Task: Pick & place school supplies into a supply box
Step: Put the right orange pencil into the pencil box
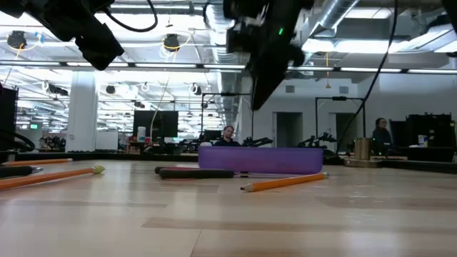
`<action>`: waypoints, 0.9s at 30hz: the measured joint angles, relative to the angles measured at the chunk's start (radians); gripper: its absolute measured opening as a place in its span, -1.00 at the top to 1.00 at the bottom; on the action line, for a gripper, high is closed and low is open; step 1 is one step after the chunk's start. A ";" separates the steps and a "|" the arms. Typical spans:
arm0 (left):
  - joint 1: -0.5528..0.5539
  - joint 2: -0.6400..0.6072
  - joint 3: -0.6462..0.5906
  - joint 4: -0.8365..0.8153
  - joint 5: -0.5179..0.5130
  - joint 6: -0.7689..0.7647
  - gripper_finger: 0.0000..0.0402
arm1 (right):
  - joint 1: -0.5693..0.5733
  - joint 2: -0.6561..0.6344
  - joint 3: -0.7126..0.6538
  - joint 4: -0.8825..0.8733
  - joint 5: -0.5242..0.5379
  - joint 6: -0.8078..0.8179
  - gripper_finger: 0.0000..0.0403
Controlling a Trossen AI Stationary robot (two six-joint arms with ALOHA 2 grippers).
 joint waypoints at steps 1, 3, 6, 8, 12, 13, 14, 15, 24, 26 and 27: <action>0.000 0.000 0.000 0.000 0.000 0.000 0.36 | 0.020 -0.014 0.000 -0.010 0.000 0.005 0.79; 0.000 0.000 0.000 0.000 0.000 0.000 0.36 | 0.060 -0.035 0.000 -0.026 0.000 0.006 0.79; 0.000 0.000 0.000 0.001 -0.013 0.002 0.36 | 0.123 -0.044 0.000 -0.052 0.000 0.019 0.79; 0.000 0.000 0.000 0.001 -0.019 0.005 0.36 | 0.159 -0.045 0.000 -0.076 -0.001 0.043 0.79; 0.000 0.000 0.000 0.001 -0.019 0.005 0.36 | 0.226 -0.033 -0.002 -0.086 -0.001 0.095 0.79; 0.000 0.000 0.000 0.001 -0.020 0.005 0.36 | 0.241 -0.033 -0.006 -0.083 -0.001 0.104 0.79; 0.000 0.000 0.000 0.001 -0.020 0.005 0.36 | 0.254 -0.034 -0.015 -0.062 -0.001 0.110 0.79; -0.001 0.000 0.000 0.001 -0.020 0.006 0.36 | 0.268 -0.036 -0.031 -0.030 -0.001 0.117 0.79; -0.076 0.017 0.000 0.014 -0.063 0.002 0.36 | 0.352 -0.038 -0.230 0.166 0.000 0.249 0.79; -0.097 0.022 0.000 0.011 -0.084 0.000 0.36 | 0.361 -0.027 -0.244 0.208 -0.001 0.256 0.79; -0.105 0.028 0.000 0.019 -0.095 0.000 0.36 | 0.366 -0.024 -0.247 0.211 -0.001 0.257 0.79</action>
